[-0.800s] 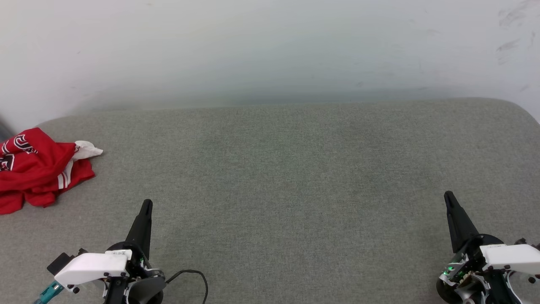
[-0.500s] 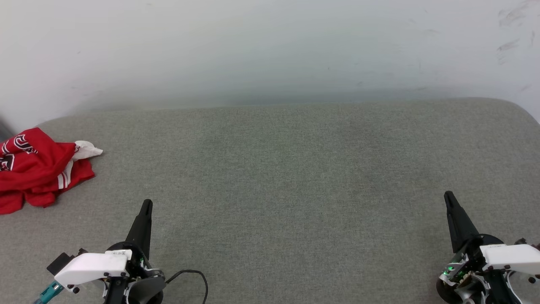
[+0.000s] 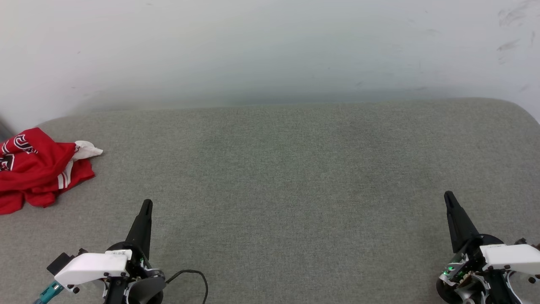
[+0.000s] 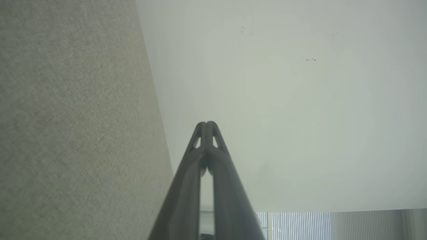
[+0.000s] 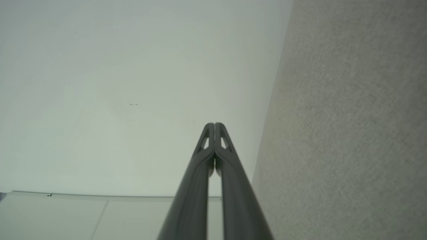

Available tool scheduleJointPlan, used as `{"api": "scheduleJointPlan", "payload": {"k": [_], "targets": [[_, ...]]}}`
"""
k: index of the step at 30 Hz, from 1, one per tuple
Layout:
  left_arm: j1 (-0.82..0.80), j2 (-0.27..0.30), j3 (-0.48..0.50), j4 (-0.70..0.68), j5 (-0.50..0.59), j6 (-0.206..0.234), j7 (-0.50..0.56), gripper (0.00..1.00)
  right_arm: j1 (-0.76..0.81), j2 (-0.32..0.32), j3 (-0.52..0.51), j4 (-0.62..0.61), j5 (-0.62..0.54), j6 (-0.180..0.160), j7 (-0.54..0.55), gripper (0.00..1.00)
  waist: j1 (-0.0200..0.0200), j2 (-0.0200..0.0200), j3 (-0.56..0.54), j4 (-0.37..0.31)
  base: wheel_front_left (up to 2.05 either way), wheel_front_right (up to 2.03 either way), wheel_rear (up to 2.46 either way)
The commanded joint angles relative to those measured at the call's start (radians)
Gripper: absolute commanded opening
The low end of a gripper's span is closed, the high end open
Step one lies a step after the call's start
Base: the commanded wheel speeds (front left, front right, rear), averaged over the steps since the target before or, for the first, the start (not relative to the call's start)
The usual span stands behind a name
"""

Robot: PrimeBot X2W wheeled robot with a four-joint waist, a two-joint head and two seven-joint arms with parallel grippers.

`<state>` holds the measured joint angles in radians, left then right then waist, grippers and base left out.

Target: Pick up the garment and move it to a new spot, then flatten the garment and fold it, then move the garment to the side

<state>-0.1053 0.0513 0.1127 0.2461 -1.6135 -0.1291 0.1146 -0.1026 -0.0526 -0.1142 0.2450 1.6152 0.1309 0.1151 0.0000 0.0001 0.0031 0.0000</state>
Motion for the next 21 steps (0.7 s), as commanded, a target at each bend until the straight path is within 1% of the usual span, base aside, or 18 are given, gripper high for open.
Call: {"api": "scheduleJointPlan", "payload": {"k": [1,11,12,16,21], "targets": [[-0.007,-0.001,0.002,0.001,0.001,-0.003,0.001,0.00,-0.011,0.004,0.001,0.001,-0.004,0.000,0.000,0.00,0.0000,-0.0001,0.000,0.000,0.00,0.00,0.00],[-0.007,-0.001,0.002,0.001,0.001,-0.003,0.001,0.00,-0.011,0.004,0.001,0.001,-0.004,0.000,0.000,0.00,0.0000,-0.0001,0.000,0.000,0.00,0.00,0.00],[0.001,0.000,-0.001,0.003,0.000,0.000,-0.001,1.00,0.002,0.000,0.000,0.003,0.000,0.000,0.000,1.00,0.0000,-0.0001,0.000,0.000,0.00,0.00,0.00],[0.030,-0.004,-0.005,0.031,0.001,0.001,-0.004,1.00,0.028,0.001,0.004,0.032,-0.001,0.000,-0.003,1.00,0.0000,-0.0001,0.001,0.000,0.00,0.00,0.00],[0.044,-0.003,-0.014,0.009,0.017,0.001,-0.035,1.00,0.038,0.001,0.024,0.015,-0.024,0.000,-0.035,1.00,0.0000,-0.0001,0.001,-0.001,0.00,0.00,0.00]]}}
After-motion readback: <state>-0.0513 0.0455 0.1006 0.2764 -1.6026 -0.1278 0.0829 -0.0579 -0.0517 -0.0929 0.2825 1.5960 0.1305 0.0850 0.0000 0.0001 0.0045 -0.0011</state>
